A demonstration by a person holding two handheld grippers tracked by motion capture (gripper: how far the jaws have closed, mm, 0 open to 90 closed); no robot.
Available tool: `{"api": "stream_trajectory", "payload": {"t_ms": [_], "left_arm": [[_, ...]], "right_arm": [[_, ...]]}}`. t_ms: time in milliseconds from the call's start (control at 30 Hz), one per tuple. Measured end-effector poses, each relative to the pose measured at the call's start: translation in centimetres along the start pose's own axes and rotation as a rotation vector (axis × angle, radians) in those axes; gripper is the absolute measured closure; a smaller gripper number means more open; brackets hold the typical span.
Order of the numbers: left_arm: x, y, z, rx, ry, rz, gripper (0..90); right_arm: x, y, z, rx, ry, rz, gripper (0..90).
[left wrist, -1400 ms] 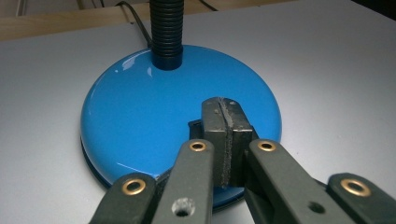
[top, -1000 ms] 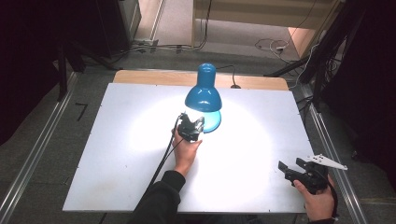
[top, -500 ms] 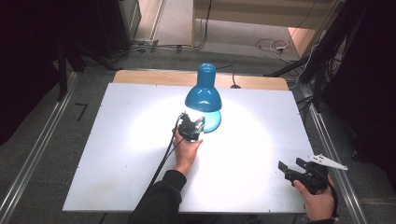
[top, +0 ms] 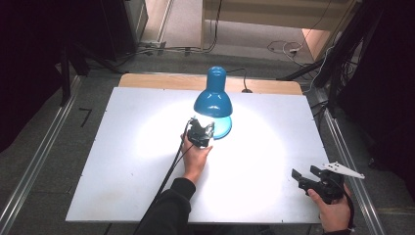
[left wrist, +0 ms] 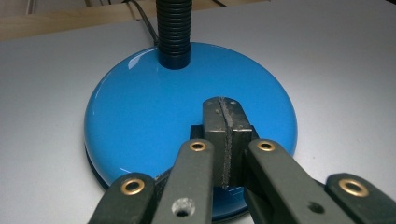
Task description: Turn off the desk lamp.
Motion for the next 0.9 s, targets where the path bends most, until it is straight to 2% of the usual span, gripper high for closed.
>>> {"api": "stream_trajectory", "payload": {"t_ms": [200, 567, 600, 633, 667, 733, 767, 800, 833, 867, 900], "left_arm": [[0.16, 0.05, -0.17, 0.013, 0.019, 0.005, 90.0], [0.24, 0.22, -0.03, 0.009, 0.019, 0.009, 90.0], [0.21, 0.4, 0.02, 0.031, 0.023, 0.009, 90.0], [0.23, 0.46, 0.21, 0.025, 0.025, 0.012, 90.0], [0.29, 0.57, 0.19, 0.026, -0.007, 0.003, 90.0], [0.28, 0.58, 0.16, 0.024, -0.007, 0.003, 90.0], [0.23, 0.53, 0.18, 0.026, 0.023, 0.007, 90.0], [0.23, 0.55, 0.18, 0.024, 0.026, 0.006, 90.0], [0.25, 0.58, 0.22, 0.021, 0.02, 0.007, 90.0], [0.31, 0.68, 0.23, 0.018, -0.007, -0.001, 90.0], [0.34, 0.69, 0.28, 0.015, -0.011, 0.0, 90.0]], "right_arm": [[0.0, -0.01, -0.01, 0.0, -0.001, -0.001, 19.3], [-0.01, -0.03, 0.09, -0.001, 0.004, 0.001, 19.3], [-0.01, -0.03, 0.08, 0.0, 0.004, 0.001, 19.3], [-0.02, -0.04, 0.07, 0.0, 0.004, 0.002, 19.3], [-0.02, -0.04, 0.04, 0.0, 0.002, 0.002, 19.3], [-0.01, -0.07, 0.0, 0.001, 0.0, -0.003, 19.3], [-0.03, -0.07, -0.05, 0.002, 0.002, -0.002, 19.3], [-0.05, -0.05, -0.11, -0.001, 0.005, 0.0, 19.3], [-0.07, -0.03, -0.15, 0.0, 0.005, 0.002, 19.3], [-0.07, -0.03, -0.15, 0.0, 0.005, 0.002, 19.3], [-0.06, -0.02, -0.15, 0.0, 0.001, 0.0, 19.3]]}}
Point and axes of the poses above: each handheld gripper's, and its own axes: y roughly forward along the jaws, x roughly out of its top, z roughly to its left, the point moved 4 cm from there along y, roughly forward along the jaws, and after that the axes turned 8 degrees about x, right-handed, at the moved point
